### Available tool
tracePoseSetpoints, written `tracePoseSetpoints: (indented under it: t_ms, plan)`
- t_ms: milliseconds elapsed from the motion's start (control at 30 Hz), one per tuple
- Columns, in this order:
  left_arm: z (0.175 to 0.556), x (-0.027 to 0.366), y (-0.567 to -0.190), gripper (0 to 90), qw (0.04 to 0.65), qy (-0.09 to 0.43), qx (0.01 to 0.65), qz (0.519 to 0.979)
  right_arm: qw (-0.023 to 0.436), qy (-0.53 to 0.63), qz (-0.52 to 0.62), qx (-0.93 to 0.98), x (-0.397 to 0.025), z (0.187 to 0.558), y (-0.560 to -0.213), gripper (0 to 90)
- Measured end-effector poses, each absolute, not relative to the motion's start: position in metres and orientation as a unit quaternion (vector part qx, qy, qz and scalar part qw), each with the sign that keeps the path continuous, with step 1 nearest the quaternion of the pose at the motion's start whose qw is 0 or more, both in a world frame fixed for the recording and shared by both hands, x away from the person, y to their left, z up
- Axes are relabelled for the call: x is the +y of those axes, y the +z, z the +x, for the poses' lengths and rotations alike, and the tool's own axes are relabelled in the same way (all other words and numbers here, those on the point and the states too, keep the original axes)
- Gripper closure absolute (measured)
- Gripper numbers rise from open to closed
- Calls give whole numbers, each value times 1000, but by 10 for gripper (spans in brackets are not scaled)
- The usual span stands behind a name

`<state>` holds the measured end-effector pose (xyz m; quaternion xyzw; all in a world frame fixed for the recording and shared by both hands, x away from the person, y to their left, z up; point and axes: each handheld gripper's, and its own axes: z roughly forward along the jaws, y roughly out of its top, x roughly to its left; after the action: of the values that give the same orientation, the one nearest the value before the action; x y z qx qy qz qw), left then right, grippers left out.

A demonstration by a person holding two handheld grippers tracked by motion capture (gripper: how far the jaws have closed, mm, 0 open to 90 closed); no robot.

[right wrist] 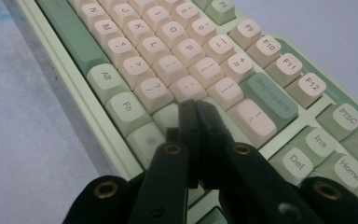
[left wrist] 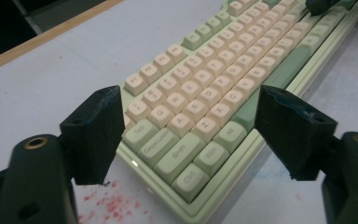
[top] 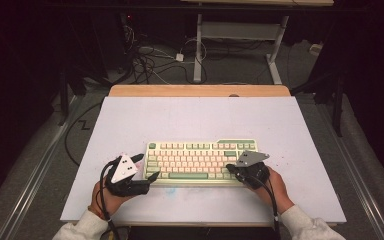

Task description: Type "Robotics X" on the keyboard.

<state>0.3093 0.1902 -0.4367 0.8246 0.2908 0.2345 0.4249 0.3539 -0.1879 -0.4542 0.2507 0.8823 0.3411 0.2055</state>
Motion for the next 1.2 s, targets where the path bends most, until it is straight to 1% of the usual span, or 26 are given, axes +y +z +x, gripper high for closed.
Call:
tracePoseSetpoints:
  t_ms: [133,233,300,333,367,433,467,567,600,633,667,700,800,833,900,933,1033,1200]
  plan:
    - [314,184,-431,276,434,227,283,825,207,342,249,882,-188,354,-454,900]
    - [317,180,-429,346,441,216,279,825,207,342,248,882,-188,354,-454,900]
    - [319,178,-427,410,444,209,271,828,207,342,248,883,-188,354,-454,900]
    - [319,176,-427,410,446,209,270,828,207,342,248,883,-188,354,-454,900]
    - [320,175,-427,483,445,207,266,830,208,341,248,883,-188,353,-454,900]
    - [320,173,-426,517,446,208,263,830,208,340,248,883,-188,353,-454,900]
    - [321,173,-425,571,448,209,263,829,208,340,248,883,-188,353,-454,900]
    - [322,172,-424,647,450,210,264,827,210,341,248,882,-188,353,-454,900]
    - [322,172,-424,693,448,210,266,827,209,341,248,883,-188,353,-454,900]
    - [322,171,-424,693,448,212,267,827,209,341,248,883,-188,353,-454,900]
    - [323,171,-424,722,445,211,266,828,209,341,248,882,-188,353,-454,900]
    - [324,171,-424,772,443,210,265,830,210,341,247,883,-188,353,-455,900]
    - [326,170,-424,782,440,207,268,832,210,341,247,882,-188,353,-455,900]
    - [326,169,-424,812,438,208,269,832,210,341,247,882,-189,353,-455,900]
    - [328,169,-425,816,436,207,273,832,210,341,247,882,-188,353,-455,900]
    - [329,168,-425,849,434,208,273,833,210,341,246,883,-188,353,-455,900]
    - [331,167,-425,874,433,206,273,834,211,342,247,882,-188,353,-455,900]
    - [337,162,-425,874,425,204,273,838,211,342,248,881,-188,352,-455,900]
